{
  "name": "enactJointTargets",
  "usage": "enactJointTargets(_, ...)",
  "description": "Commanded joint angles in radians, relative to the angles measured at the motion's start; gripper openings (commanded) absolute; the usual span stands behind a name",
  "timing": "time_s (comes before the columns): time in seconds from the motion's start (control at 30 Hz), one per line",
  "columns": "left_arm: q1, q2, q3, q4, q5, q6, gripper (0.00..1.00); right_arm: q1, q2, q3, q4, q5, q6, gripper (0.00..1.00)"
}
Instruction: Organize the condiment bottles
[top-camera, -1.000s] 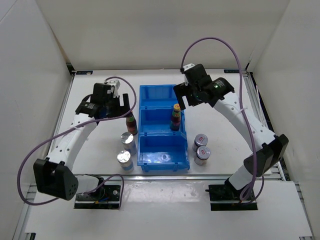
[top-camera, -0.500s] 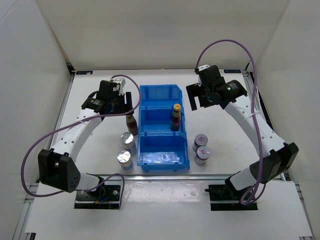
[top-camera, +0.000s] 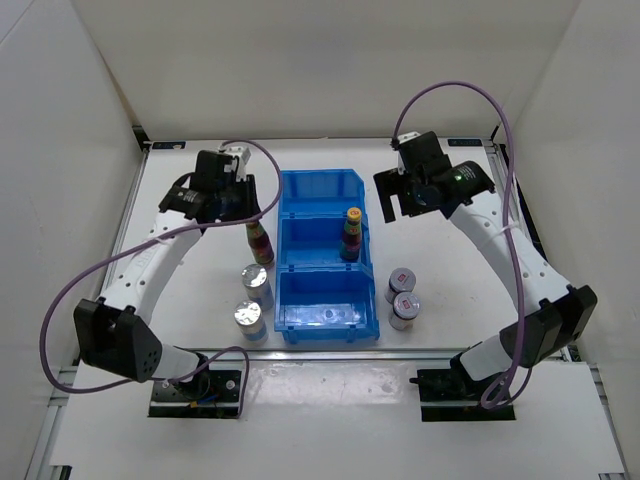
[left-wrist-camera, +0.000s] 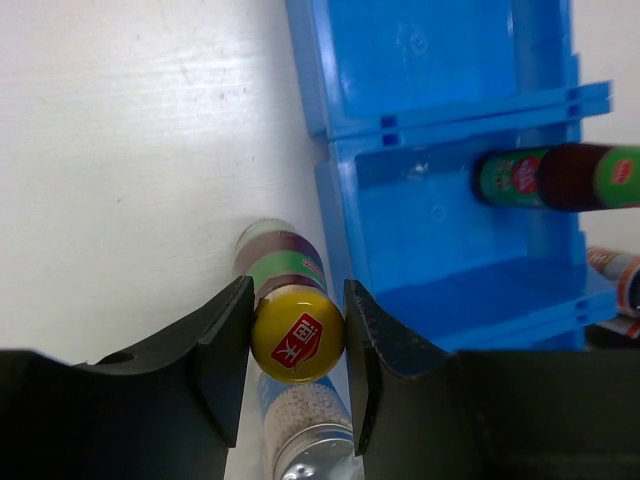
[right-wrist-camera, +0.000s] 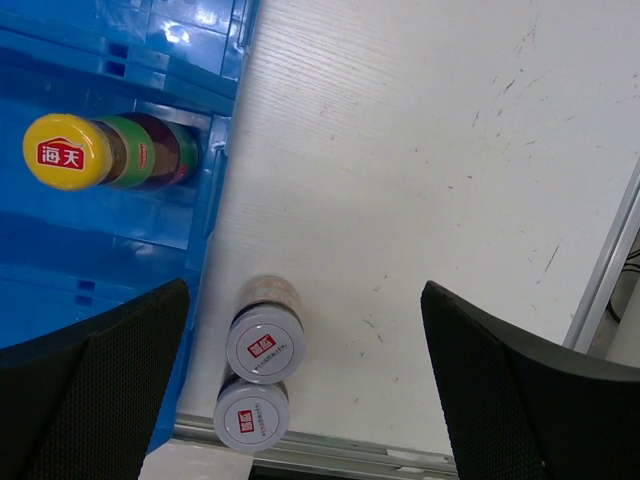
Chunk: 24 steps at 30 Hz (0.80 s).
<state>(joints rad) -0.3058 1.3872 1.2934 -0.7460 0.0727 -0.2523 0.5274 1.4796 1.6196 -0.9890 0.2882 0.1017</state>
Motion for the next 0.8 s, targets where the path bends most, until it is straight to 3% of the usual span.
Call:
enactJointTargets(0.0,-0.01,-0.065,0.139,0.054,0.009,-0.01,0.11,-0.001,-0.044,-0.013,0.013,0.009,0.009,1.0)
enactJointTargets(0.17,-0.019,-0.074,0.239,0.045,-0.001,-0.019,0.11,-0.01,-0.073,-0.058,0.013,0.029,0.018,1.0)
enactJointTargets(0.33,-0.075,-0.074,0.329,0.045,-0.037,-0.019,0.11,-0.032,-0.107,-0.119,0.013,0.123,0.128,1.0)
enactJointTargets(0.77,-0.236,0.029,0.308,0.065,-0.079,-0.051,0.11,-0.067,-0.157,-0.242,-0.007,0.135,0.164,1.0)
